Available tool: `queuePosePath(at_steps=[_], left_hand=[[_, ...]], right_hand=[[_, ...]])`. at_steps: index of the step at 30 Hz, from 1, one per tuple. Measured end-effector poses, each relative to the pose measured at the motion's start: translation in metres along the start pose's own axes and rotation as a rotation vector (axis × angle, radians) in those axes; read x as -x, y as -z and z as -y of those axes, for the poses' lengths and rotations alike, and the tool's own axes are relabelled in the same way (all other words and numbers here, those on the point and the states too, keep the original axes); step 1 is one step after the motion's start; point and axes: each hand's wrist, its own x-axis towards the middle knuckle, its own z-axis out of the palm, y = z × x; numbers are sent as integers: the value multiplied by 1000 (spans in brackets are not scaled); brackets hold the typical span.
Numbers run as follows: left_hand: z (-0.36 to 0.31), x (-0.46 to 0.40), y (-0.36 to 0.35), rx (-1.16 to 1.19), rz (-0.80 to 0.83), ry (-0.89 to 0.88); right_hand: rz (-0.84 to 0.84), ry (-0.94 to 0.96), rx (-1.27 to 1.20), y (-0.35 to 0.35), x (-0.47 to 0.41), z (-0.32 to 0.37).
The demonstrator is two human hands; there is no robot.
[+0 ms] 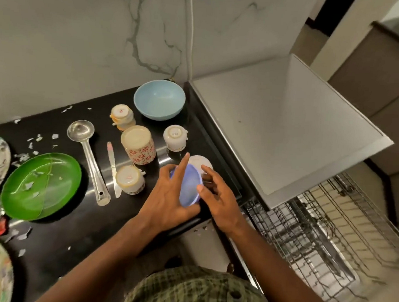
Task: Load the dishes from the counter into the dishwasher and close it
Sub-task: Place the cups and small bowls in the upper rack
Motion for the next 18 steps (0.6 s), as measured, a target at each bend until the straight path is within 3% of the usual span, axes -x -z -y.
queuePosePath(at_steps=[12,18], left_hand=[[-52,-35,-22,384,-5,-198],[-54,-37,-31,353,9,-284]], right_hand=[[-267,-98,-361,15,10,8],[-408,-36,-257,38,27,12]])
